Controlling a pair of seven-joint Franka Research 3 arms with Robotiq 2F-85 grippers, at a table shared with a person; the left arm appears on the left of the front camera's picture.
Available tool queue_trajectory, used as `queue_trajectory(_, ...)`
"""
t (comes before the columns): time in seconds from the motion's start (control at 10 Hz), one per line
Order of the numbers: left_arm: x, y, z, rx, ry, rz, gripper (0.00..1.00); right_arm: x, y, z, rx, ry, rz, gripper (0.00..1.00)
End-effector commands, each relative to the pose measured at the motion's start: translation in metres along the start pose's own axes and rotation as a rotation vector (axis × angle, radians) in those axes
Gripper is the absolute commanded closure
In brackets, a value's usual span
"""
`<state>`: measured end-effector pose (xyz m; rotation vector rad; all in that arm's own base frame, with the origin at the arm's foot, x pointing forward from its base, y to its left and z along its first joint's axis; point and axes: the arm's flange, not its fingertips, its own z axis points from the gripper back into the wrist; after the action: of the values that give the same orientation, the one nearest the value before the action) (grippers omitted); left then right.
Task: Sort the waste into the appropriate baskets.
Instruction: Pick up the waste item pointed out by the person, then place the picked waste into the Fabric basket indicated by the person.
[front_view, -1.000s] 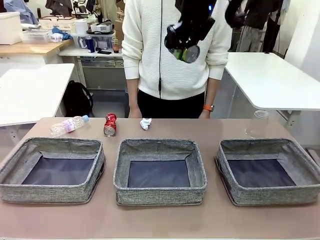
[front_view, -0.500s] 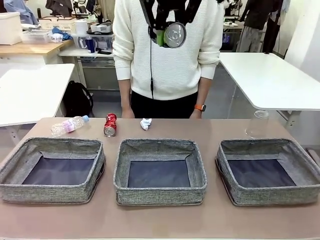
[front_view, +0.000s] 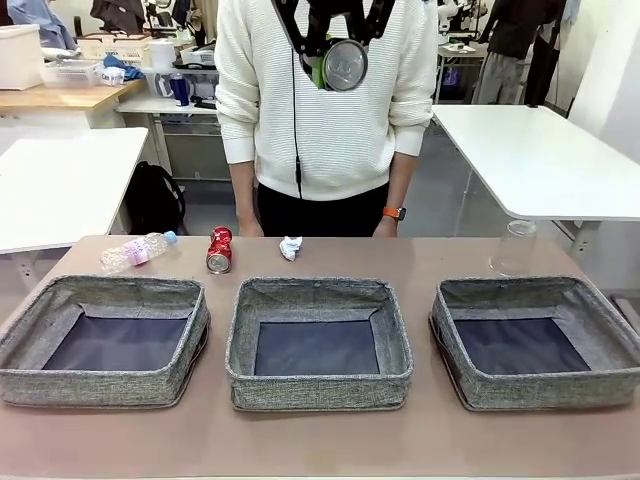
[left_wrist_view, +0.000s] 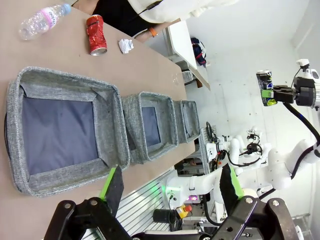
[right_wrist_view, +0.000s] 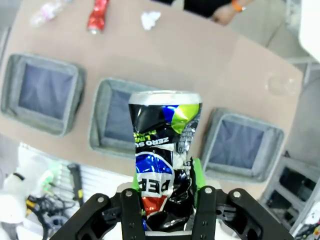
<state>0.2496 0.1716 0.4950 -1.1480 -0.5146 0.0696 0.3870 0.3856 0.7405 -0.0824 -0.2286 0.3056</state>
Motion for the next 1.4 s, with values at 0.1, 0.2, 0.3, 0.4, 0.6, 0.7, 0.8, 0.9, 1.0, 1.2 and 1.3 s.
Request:
queue_trajectory(0.1, 0.0010, -0.0019, -0.0005, -0.017, -0.007, -0.024, 0.00, -0.0066, 0.0014, 0.0113, 0.018, -0.019, 0.007, 0.59)
queue_trajectory(0.2, 0.0010, -0.0019, -0.0005, -0.017, -0.007, -0.024, 0.00, -0.0066, 0.0014, 0.0113, 0.018, -0.019, 0.007, 0.59)
queue_trajectory(0.3, 0.0010, -0.0019, -0.0005, -0.017, -0.007, -0.024, 0.00, -0.0066, 0.0014, 0.0113, 0.018, -0.019, 0.007, 0.59)
queue_trajectory(0.4, 0.0010, -0.0019, -0.0005, -0.017, -0.007, -0.024, 0.00, -0.0066, 0.0014, 0.0113, 0.018, -0.019, 0.007, 0.59)
queue_trajectory(0.6, 0.0010, -0.0019, -0.0005, -0.017, -0.007, -0.024, 0.00, -0.0066, 0.0014, 0.0113, 0.018, -0.019, 0.007, 0.59)
queue_trajectory(0.7, 0.0010, -0.0019, -0.0005, -0.017, -0.007, -0.024, 0.00, -0.0066, 0.0014, 0.0113, 0.018, -0.019, 0.007, 0.59)
queue_trajectory(0.8, 0.0010, -0.0019, -0.0005, -0.017, -0.007, -0.024, 0.00, -0.0066, 0.0014, 0.0113, 0.018, -0.019, 0.007, 0.59)
queue_trajectory(0.9, 0.0010, -0.0019, -0.0005, -0.017, -0.007, -0.024, 0.00, -0.0066, 0.0014, 0.0113, 0.018, -0.019, 0.007, 0.59)
queue_trajectory(1.0, 0.0010, -0.0019, -0.0005, -0.017, -0.007, -0.024, 0.00, -0.0066, 0.0014, 0.0113, 0.018, -0.019, 0.007, 0.59)
queue_trajectory(1.2, 0.0010, -0.0019, -0.0005, -0.017, -0.007, -0.024, 0.00, -0.0066, 0.0014, 0.0113, 0.018, -0.019, 0.007, 0.59)
queue_trajectory(1.3, 0.0010, -0.0019, -0.0005, -0.017, -0.007, -0.024, 0.00, -0.0066, 0.0014, 0.0113, 0.018, -0.019, 0.007, 0.59)
